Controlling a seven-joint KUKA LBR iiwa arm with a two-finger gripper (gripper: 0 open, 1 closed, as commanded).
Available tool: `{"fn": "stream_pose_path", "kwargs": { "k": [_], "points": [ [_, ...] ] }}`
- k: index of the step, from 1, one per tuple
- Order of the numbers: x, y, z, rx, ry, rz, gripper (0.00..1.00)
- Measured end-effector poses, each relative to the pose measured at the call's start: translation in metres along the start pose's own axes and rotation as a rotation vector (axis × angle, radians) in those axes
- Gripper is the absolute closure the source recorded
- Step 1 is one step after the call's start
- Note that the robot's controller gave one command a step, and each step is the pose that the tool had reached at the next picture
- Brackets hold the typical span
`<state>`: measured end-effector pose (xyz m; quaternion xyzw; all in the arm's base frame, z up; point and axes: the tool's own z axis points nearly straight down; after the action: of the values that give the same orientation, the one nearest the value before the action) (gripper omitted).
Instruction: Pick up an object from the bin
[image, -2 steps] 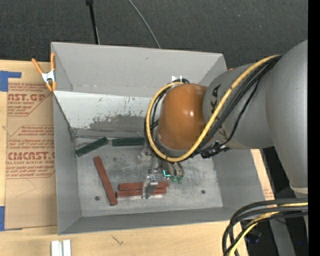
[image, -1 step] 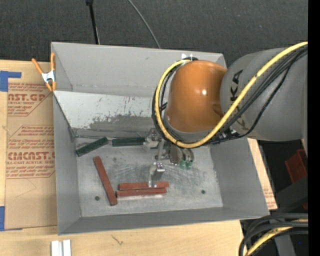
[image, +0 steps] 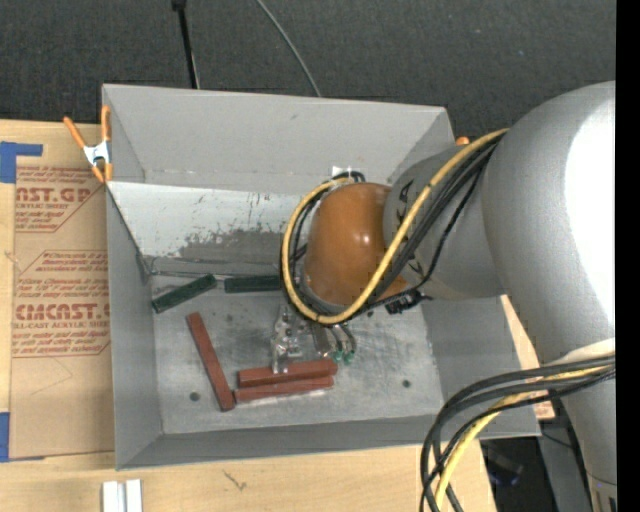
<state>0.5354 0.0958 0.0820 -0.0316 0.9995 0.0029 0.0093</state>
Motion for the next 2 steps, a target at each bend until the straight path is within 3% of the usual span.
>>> {"fn": "stream_pose_path", "kwargs": {
  "k": [1, 2],
  "points": [
    [0.0051, -0.0007, 0.0073, 0.002, 0.009, -0.001, 0.0],
    [0.005, -0.0007, 0.0073, 0.002, 0.008, -0.001, 0.0]
  ]
}}
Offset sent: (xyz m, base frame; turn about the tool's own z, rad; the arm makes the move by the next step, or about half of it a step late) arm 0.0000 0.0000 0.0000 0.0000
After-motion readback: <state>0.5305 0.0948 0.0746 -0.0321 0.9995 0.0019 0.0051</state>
